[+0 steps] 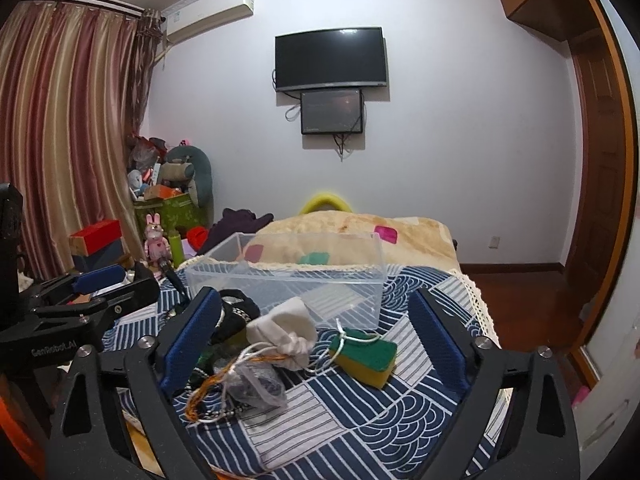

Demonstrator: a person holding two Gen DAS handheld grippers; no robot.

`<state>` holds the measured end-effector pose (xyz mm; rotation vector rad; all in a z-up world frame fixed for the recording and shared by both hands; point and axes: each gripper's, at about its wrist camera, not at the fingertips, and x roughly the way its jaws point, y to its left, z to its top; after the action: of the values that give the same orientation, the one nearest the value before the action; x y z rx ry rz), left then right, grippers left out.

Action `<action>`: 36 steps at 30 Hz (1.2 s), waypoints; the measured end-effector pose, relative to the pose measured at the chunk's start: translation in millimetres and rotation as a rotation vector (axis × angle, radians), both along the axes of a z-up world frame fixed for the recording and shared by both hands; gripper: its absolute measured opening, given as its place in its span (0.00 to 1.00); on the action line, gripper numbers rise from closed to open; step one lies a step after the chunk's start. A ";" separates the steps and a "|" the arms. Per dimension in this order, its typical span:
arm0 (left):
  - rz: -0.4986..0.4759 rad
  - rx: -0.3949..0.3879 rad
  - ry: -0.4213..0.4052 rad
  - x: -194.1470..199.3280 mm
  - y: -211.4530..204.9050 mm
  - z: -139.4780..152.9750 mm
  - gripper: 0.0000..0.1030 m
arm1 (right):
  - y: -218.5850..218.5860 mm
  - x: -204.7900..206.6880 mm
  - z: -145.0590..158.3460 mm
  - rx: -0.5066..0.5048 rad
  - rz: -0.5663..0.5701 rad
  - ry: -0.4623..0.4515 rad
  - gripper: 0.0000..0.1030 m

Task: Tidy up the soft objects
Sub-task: 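Grasp the black chain bag with the left tool while the right tool grasps the sponge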

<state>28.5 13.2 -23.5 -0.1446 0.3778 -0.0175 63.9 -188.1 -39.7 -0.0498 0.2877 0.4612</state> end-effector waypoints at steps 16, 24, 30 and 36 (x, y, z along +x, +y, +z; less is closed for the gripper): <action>0.012 -0.091 0.189 49.1 34.3 -53.8 0.61 | -12.4 43.0 -38.2 -0.032 -0.071 0.194 0.72; 0.001 -0.094 0.224 60.9 32.9 -68.0 0.61 | -9.4 62.8 -56.1 -0.058 -0.095 0.288 0.72; -0.010 -0.057 0.200 60.4 25.4 -66.1 0.39 | -6.7 72.0 -64.8 -0.069 -0.091 0.342 0.57; -0.016 -0.035 0.188 57.2 22.9 -60.5 0.25 | -11.8 70.1 -63.1 -0.053 -0.080 0.342 0.42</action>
<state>85.7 36.1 -84.0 -0.1784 0.5665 -0.0259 134.1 -199.9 -102.8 -0.0109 0.6362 0.3807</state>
